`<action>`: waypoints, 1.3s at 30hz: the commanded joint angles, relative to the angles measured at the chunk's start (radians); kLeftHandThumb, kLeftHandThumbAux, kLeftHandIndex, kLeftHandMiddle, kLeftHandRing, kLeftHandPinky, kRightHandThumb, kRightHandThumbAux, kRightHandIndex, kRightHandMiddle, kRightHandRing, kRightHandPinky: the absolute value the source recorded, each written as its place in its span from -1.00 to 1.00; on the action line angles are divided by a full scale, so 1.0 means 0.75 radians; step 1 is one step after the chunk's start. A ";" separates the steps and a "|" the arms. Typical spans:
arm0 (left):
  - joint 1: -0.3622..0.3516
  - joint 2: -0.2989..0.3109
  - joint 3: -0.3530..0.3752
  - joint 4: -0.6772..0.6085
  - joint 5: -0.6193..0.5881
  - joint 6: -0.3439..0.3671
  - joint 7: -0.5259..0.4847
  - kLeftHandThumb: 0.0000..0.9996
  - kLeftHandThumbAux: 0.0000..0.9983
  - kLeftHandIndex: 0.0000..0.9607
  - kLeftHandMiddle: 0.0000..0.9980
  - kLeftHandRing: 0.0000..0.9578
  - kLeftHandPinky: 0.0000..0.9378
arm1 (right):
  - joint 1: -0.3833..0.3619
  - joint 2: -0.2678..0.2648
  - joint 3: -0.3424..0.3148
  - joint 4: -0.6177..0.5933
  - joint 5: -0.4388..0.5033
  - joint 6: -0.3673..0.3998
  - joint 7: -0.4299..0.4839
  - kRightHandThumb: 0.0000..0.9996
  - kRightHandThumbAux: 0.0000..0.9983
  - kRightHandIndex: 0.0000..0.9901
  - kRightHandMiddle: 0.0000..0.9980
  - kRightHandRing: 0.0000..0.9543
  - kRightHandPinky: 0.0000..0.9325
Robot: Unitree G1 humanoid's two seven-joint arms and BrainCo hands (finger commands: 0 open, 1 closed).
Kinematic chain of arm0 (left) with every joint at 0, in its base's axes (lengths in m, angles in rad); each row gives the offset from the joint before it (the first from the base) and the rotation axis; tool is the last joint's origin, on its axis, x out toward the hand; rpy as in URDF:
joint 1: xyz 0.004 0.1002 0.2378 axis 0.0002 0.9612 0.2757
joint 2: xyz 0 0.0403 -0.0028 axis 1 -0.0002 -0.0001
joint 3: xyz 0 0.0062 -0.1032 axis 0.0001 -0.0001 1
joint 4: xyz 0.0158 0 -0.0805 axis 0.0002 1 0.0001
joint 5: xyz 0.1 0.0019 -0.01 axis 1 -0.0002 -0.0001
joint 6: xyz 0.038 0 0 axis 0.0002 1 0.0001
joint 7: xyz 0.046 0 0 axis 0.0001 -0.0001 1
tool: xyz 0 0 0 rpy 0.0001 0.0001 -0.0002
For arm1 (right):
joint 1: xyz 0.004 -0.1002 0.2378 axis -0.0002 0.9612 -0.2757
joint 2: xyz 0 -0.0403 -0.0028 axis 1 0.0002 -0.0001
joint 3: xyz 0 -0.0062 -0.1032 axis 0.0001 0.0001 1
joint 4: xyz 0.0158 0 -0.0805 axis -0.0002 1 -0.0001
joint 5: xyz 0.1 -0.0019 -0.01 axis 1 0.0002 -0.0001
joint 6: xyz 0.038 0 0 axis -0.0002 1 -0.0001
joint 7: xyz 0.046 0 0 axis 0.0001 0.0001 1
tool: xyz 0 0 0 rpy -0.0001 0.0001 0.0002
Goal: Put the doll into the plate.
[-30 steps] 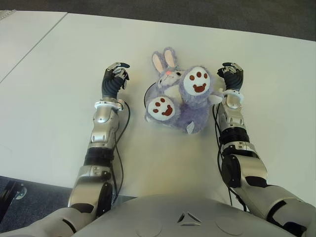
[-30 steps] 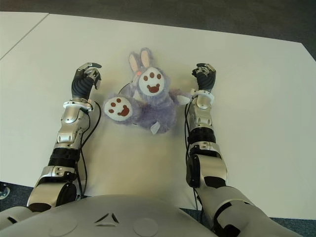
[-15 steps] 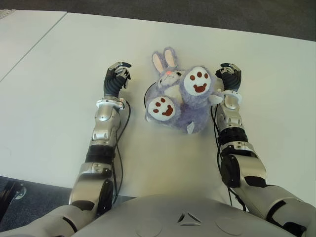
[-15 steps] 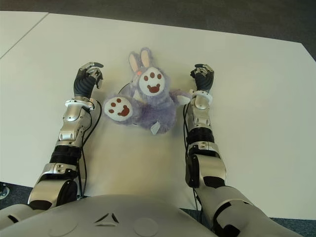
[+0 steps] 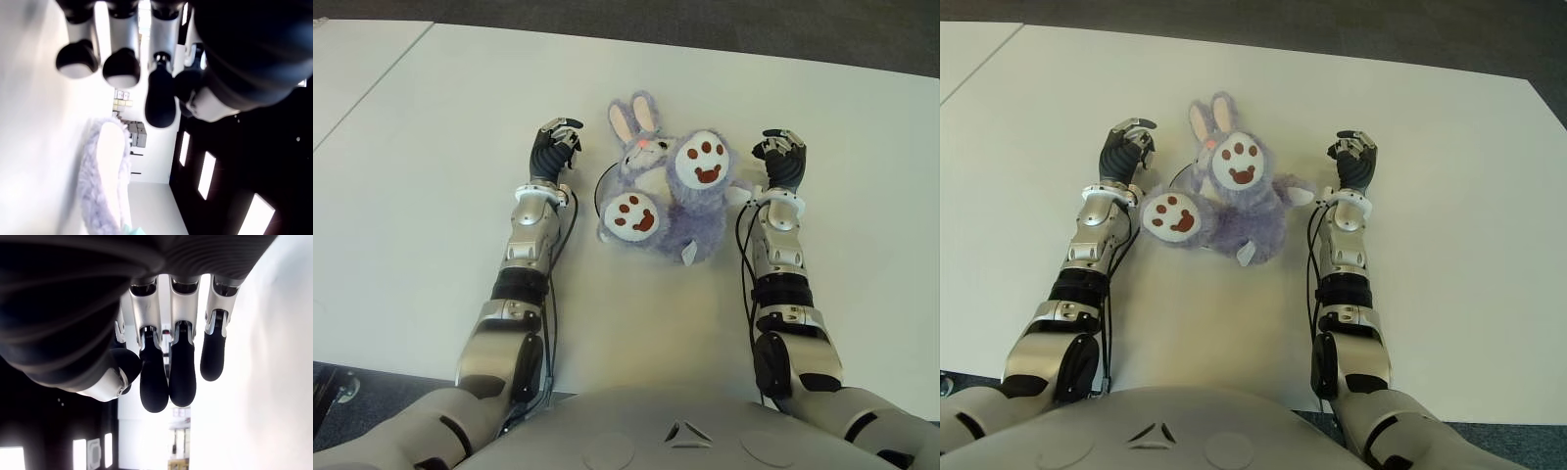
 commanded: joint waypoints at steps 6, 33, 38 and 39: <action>-0.096 0.025 0.015 0.092 0.003 0.034 -0.024 0.42 0.41 -0.08 0.72 0.81 0.82 | 0.029 0.018 0.001 -0.091 0.003 0.099 0.005 0.44 0.43 -0.11 0.54 0.63 0.53; -0.174 0.057 0.013 0.140 0.050 0.113 -0.021 0.42 0.42 -0.08 0.69 0.79 0.80 | 0.056 0.051 0.011 -0.157 -0.017 0.142 -0.021 0.43 0.43 -0.11 0.56 0.64 0.51; -0.162 0.051 0.011 0.123 0.047 0.111 -0.025 0.42 0.41 -0.08 0.69 0.78 0.80 | 0.071 0.050 0.009 -0.172 -0.013 0.142 -0.010 0.43 0.43 -0.11 0.55 0.64 0.52; -0.157 0.048 0.010 0.116 0.046 0.109 -0.026 0.42 0.41 -0.08 0.69 0.78 0.81 | 0.075 0.049 0.008 -0.177 -0.012 0.143 -0.006 0.43 0.43 -0.11 0.55 0.64 0.52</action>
